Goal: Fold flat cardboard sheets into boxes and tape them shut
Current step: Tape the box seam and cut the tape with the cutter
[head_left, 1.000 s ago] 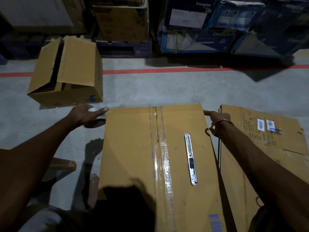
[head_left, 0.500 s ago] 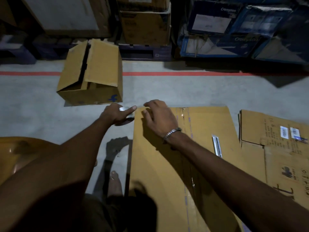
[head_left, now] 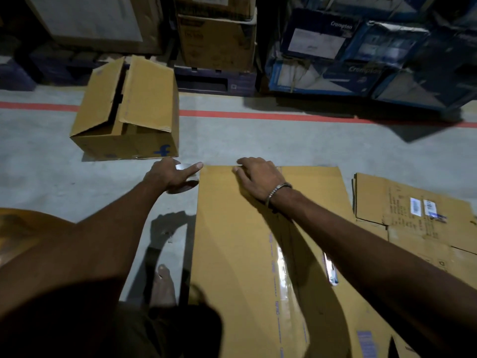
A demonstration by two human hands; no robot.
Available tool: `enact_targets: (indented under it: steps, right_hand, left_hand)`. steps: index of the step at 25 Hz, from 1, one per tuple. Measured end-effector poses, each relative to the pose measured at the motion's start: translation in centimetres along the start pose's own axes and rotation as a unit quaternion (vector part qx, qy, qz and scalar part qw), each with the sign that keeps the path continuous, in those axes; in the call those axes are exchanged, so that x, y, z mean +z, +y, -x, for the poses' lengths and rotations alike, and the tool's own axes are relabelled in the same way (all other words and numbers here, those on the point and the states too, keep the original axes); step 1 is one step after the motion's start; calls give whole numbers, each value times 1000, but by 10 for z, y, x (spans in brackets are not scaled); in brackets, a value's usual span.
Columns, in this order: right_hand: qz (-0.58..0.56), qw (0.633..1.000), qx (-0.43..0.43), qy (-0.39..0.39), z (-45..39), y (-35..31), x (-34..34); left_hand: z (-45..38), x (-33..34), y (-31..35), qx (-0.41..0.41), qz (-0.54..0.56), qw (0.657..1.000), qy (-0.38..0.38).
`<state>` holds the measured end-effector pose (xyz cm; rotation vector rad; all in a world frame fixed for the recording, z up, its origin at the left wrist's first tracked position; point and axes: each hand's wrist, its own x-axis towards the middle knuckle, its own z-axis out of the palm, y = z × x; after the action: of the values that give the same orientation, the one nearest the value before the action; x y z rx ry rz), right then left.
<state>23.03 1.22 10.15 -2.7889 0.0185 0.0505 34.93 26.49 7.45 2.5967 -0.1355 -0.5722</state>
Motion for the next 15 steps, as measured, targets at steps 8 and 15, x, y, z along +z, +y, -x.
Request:
enact_targets:
  steps: [8, 15]
  right_hand:
    - [58, 994, 83, 31, 63, 154, -58]
    - [-82, 981, 165, 60, 81, 174, -33]
  left_hand:
    - [11, -1, 8, 17, -7, 1000, 1]
    - [18, -1, 9, 16, 58, 998, 18]
